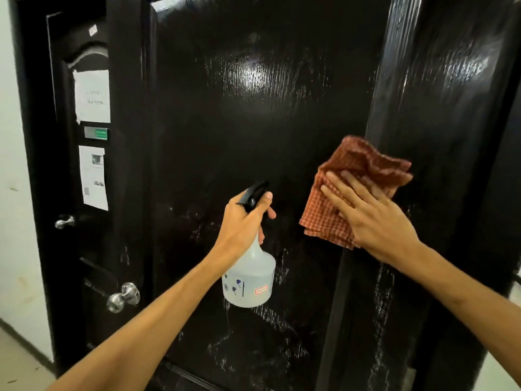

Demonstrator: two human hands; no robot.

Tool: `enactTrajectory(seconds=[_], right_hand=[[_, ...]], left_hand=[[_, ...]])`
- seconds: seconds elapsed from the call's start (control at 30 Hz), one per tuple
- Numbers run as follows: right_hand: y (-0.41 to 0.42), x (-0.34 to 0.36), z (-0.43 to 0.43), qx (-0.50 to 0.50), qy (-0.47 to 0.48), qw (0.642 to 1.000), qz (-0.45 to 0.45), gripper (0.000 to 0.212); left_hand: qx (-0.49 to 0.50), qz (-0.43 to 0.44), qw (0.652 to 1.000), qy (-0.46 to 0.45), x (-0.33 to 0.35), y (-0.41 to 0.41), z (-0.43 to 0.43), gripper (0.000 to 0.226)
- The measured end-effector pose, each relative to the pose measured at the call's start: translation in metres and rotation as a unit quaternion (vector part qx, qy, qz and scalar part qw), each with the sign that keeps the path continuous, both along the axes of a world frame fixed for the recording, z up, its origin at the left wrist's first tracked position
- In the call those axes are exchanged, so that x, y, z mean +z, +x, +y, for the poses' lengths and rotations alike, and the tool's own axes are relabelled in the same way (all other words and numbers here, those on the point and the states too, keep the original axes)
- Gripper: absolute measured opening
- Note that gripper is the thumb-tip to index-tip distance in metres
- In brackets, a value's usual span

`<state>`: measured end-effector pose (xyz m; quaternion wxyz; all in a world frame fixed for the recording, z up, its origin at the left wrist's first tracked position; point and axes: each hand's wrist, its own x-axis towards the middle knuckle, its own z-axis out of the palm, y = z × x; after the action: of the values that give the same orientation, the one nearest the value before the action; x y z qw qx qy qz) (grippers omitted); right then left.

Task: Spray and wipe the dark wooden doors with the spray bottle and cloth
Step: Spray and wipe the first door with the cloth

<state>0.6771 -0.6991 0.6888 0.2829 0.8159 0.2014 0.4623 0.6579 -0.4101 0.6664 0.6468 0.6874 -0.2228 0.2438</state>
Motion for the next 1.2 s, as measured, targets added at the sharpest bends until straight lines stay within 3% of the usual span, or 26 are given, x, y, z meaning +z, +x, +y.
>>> enactTrajectory(seconds=[0.1, 0.23, 0.33, 0.43, 0.5, 0.63, 0.7, 0.8, 0.87, 0.93, 1.07, 1.13, 1.2], right_hand=[[-0.007, 0.02, -0.017, 0.004, 0.046, 0.999, -0.014, 0.082], [-0.014, 0.08, -0.033, 0.027, 0.103, 0.991, -0.074, 0.059], [-0.013, 0.054, -0.039, 0.023, 0.067, 0.997, -0.037, 0.066], [-0.018, 0.005, -0.053, 0.003, -0.039, 0.999, 0.018, 0.079], [-0.019, 0.024, -0.07, 0.031, -0.079, 0.996, 0.002, 0.073], [-0.018, 0.095, -0.076, 0.007, 0.052, 0.998, -0.028, 0.06], [-0.02, 0.071, -0.073, 0.019, 0.037, 0.998, -0.036, 0.066], [-0.033, -0.028, -0.08, 0.025, -0.061, 0.997, 0.048, 0.074], [-0.034, -0.055, -0.094, 0.002, -0.088, 0.992, 0.087, 0.074], [-0.022, -0.024, -0.1, 0.011, -0.093, 0.992, 0.08, 0.064], [-0.021, 0.095, -0.095, 0.015, 0.044, 0.999, -0.023, 0.059], [-0.027, 0.086, -0.091, 0.026, 0.034, 0.998, -0.052, 0.062], [-0.033, 0.021, -0.093, 0.022, -0.014, 1.0, -0.018, 0.069]], left_hand=[[-0.018, 0.001, 1.0, 0.004, 0.003, 0.002, -0.007, 0.021], [-0.007, -0.005, 1.0, 0.008, 0.001, -0.001, -0.021, 0.019], [0.005, 0.002, 1.0, 0.014, -0.005, -0.008, -0.034, 0.019], [0.021, 0.005, 1.0, 0.012, -0.006, -0.015, -0.049, 0.021], [0.035, 0.001, 0.999, 0.014, -0.004, -0.02, -0.064, 0.021], [0.054, -0.007, 0.998, 0.016, 0.001, -0.025, -0.092, 0.02], [0.06, -0.006, 0.998, 0.009, 0.0, -0.028, -0.102, 0.02], [0.057, -0.004, 0.998, 0.007, -0.006, -0.035, -0.11, 0.021], [0.053, 0.0, 0.999, 0.013, -0.01, -0.038, -0.113, 0.021], [0.051, 0.004, 0.999, 0.016, -0.011, -0.039, -0.114, 0.022], [0.056, 0.001, 0.998, 0.011, -0.007, -0.038, -0.113, 0.021], [0.058, -0.004, 0.998, 0.011, -0.007, -0.038, -0.113, 0.021], [0.059, -0.002, 0.998, 0.014, -0.01, -0.041, -0.115, 0.021]])
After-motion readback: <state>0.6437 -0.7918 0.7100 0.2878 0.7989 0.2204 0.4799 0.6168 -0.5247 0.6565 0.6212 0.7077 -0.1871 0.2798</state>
